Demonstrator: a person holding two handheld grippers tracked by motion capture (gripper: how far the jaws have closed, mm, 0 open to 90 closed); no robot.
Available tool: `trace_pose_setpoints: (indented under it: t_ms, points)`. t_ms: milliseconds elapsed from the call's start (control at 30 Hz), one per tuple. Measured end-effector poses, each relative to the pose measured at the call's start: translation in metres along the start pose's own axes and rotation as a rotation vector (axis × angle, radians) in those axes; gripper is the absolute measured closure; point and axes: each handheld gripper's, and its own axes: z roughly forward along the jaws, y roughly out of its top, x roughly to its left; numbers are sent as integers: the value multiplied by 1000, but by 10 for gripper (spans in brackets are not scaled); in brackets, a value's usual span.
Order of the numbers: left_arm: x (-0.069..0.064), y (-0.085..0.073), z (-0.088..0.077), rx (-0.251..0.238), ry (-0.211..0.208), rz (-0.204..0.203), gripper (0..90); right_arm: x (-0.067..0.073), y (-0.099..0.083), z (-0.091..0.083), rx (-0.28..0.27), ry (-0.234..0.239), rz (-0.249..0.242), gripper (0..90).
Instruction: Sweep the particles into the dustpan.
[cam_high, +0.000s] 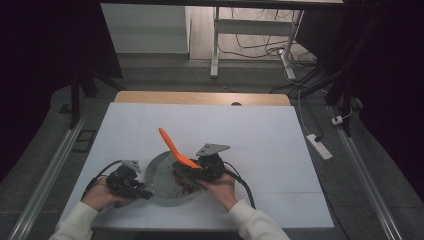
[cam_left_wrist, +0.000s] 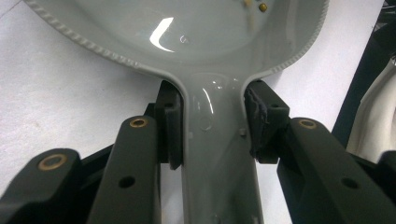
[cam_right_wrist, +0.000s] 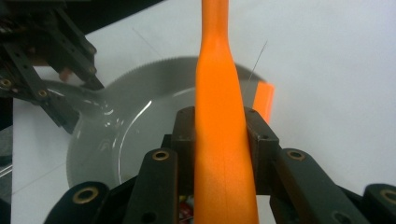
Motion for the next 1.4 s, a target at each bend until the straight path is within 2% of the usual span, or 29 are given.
trace_pose_setpoints:
  t_ms: [200, 367, 500, 600, 633, 667, 733, 867, 1000, 1100, 1200, 1300, 1367, 1400]
  points:
    - [0, 0, 0, 1, 0, 2, 615, -18, 6, -21, -45, -74, 10, 700]
    - [0, 0, 0, 2, 1, 1, 616, -32, 5, -32, -50, -127, 23, 700]
    - [0, 0, 0, 2, 2, 3, 615, -40, 2, -33, -34, -157, 31, 700]
    - [0, 0, 0, 1, 1, 2, 615, -45, -2, -29, -1, -181, 22, 700]
    - [0, 0, 0, 2, 2, 2, 615, -46, -7, -23, 27, -191, 19, 700]
    - [0, 0, 0, 2, 2, 3, 615, -46, -7, -23, 27, -191, 19, 700]
    - [0, 0, 0, 1, 2, 2, 615, -47, -12, -17, 58, -187, 22, 700]
    - [0, 0, 0, 4, 2, 3, 615, -39, -13, -10, 59, -160, 10, 700]
    - [0, 0, 0, 2, 3, 2, 615, -25, -12, -2, 58, -101, 12, 700]
    - [0, 0, 0, 4, 3, 3, 615, -9, -11, 2, 56, -102, -38, 700]
    - [1, 0, 1, 4, 2, 3, 615, 0, -9, 4, 41, -56, -36, 700]
    - [1, -1, 0, -2, -1, 2, 615, 12, -8, 7, 43, -38, -79, 700]
    - [1, -1, 0, -4, 0, 4, 615, 15, -8, 9, 37, 5, -61, 700]
    - [1, -1, 0, -4, -2, 2, 615, 17, -8, 10, 36, 12, -65, 700]
